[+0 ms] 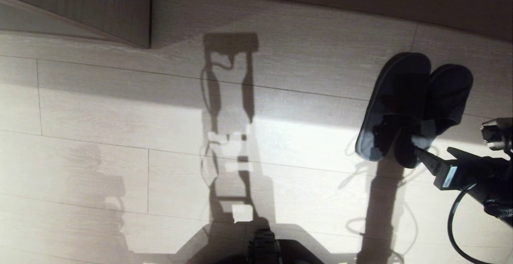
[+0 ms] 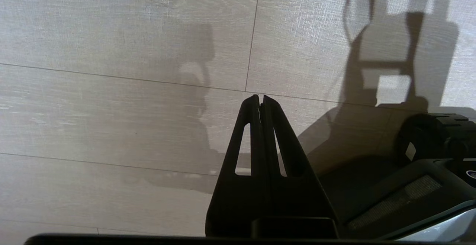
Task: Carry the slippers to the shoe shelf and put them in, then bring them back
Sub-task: Pick up the slippers on the floor
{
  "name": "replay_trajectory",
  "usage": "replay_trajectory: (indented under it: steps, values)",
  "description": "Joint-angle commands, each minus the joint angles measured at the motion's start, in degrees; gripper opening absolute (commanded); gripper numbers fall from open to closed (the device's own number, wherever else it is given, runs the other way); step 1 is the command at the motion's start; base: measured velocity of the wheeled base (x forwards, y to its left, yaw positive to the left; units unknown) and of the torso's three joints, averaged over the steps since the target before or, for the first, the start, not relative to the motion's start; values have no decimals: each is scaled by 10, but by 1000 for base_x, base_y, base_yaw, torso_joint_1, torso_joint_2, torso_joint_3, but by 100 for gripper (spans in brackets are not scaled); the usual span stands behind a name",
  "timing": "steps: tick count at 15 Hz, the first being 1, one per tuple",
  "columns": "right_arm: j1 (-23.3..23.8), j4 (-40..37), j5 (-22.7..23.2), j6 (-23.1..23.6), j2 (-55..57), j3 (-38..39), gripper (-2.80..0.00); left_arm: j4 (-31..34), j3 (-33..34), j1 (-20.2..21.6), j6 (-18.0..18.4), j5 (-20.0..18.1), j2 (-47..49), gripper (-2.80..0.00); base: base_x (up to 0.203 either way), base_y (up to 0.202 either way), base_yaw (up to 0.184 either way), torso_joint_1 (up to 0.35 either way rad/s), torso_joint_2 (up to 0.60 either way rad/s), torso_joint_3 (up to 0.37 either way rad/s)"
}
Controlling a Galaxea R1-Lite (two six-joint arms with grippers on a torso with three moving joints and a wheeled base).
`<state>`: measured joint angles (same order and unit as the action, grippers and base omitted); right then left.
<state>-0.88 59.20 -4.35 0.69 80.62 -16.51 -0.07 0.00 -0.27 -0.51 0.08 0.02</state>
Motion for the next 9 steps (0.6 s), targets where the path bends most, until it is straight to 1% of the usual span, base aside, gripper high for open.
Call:
replay_trajectory:
  steps: [1,4,6,9]
  values:
    - [0,28,-1,-2,44,0,0,0,1,0,0,0,0,-280,0,0,0,0,0,0]
    - [0,75,-44,-3,99,-13,0,0,1,0,0,0,0,-280,0,0,0,0,0,0]
    - [0,118,-62,-4,146,-31,0,0,1,0,0,1,0,-280,0,0,0,0,0,0]
    - [0,223,-73,-3,213,-51,0,0,1,0,0,0,0,-280,0,0,0,0,0,0]
